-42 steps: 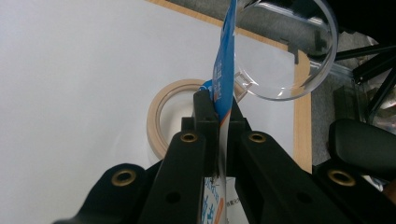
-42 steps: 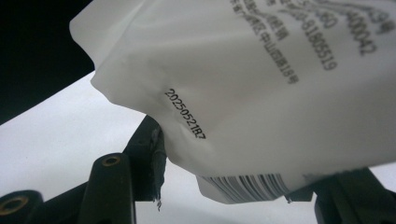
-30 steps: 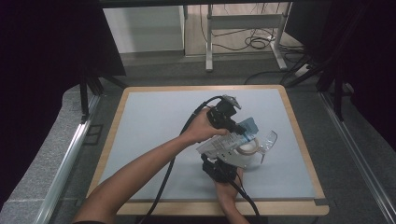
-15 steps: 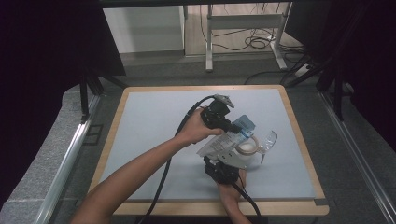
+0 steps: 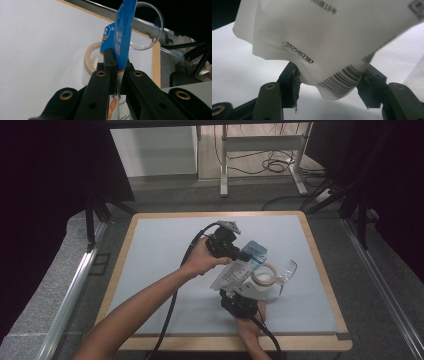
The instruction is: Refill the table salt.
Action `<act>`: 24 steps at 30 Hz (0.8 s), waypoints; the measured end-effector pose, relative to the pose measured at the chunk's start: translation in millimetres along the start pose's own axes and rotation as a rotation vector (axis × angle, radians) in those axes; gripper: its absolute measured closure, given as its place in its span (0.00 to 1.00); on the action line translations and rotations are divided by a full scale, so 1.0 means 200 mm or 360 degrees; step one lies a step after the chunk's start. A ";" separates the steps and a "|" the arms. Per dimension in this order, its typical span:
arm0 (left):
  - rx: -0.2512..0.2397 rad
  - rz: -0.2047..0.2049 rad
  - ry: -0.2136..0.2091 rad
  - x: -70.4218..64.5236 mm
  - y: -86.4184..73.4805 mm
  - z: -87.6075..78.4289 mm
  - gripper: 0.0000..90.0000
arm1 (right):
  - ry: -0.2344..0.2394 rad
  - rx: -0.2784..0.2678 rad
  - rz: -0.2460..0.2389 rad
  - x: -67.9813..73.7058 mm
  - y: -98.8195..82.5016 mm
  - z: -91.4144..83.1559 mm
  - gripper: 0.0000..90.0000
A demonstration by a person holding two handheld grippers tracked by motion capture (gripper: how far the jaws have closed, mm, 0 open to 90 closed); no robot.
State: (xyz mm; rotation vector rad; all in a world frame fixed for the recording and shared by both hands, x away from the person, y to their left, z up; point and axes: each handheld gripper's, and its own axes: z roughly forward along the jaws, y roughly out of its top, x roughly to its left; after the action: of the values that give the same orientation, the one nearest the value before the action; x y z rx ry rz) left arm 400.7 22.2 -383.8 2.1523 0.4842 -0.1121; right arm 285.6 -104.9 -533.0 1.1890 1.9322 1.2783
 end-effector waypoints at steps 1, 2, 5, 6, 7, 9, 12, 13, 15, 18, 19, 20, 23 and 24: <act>-0.0007 -0.0010 -0.0001 0.00 -0.01 -0.01 1.00 | 0.0009 0.0001 0.0002 0.00 0.00 0.00 0.47; -0.0013 -0.0011 0.0002 0.01 -0.01 -0.01 1.00 | 0.0016 -0.0004 -0.0001 0.00 0.00 0.00 0.47; -0.0033 -0.0016 0.0006 0.01 -0.02 -0.04 1.00 | 0.0042 0.0007 -0.0007 0.01 0.00 0.01 0.45; -0.0049 -0.0020 0.0009 0.01 -0.03 -0.05 1.00 | 0.0049 0.0004 -0.0015 0.01 0.00 0.00 0.45; -0.0063 -0.0023 0.0009 0.01 -0.03 -0.06 1.00 | 0.0056 0.0007 -0.0019 0.01 0.00 0.00 0.45; -0.0085 -0.0024 0.0014 0.03 -0.05 -0.08 1.00 | 0.0075 0.0005 -0.0025 0.01 0.00 0.00 0.44; -0.0120 -0.0057 0.0036 0.06 -0.07 -0.13 1.00 | 0.0110 0.0003 -0.0018 0.01 0.00 -0.02 0.43; -0.0129 -0.0072 0.0052 0.08 -0.08 -0.15 1.00 | 0.0131 0.0006 -0.0010 0.01 -0.01 -0.02 0.42; -0.0149 -0.0092 0.0082 0.10 -0.10 -0.18 1.00 | 0.0143 0.0003 -0.0006 0.01 -0.01 -0.03 0.42; -0.0194 -0.0134 0.0111 0.14 -0.14 -0.23 1.00 | 0.0158 -0.0005 -0.0031 0.00 -0.01 -0.05 0.42; -0.0198 -0.0139 0.0123 0.15 -0.15 -0.25 1.00 | 0.0160 -0.0003 -0.0025 0.00 -0.01 -0.06 0.42; -0.0215 -0.0153 0.0135 0.17 -0.17 -0.26 1.00 | 0.0164 0.0006 -0.0027 0.00 -0.01 -0.07 0.42; -0.0255 -0.0195 0.0173 0.20 -0.21 -0.31 1.00 | 0.0150 -0.0007 -0.0029 -0.02 -0.02 -0.08 0.42; -0.0259 -0.0200 0.0186 0.21 -0.22 -0.32 1.00 | 0.0147 -0.0009 -0.0023 -0.03 -0.02 -0.09 0.42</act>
State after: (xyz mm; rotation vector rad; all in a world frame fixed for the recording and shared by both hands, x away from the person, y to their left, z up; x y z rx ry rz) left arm 416.8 108.9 -390.6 1.9759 0.6737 -0.0157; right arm 273.6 -118.4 -529.1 1.1295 1.9975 1.3517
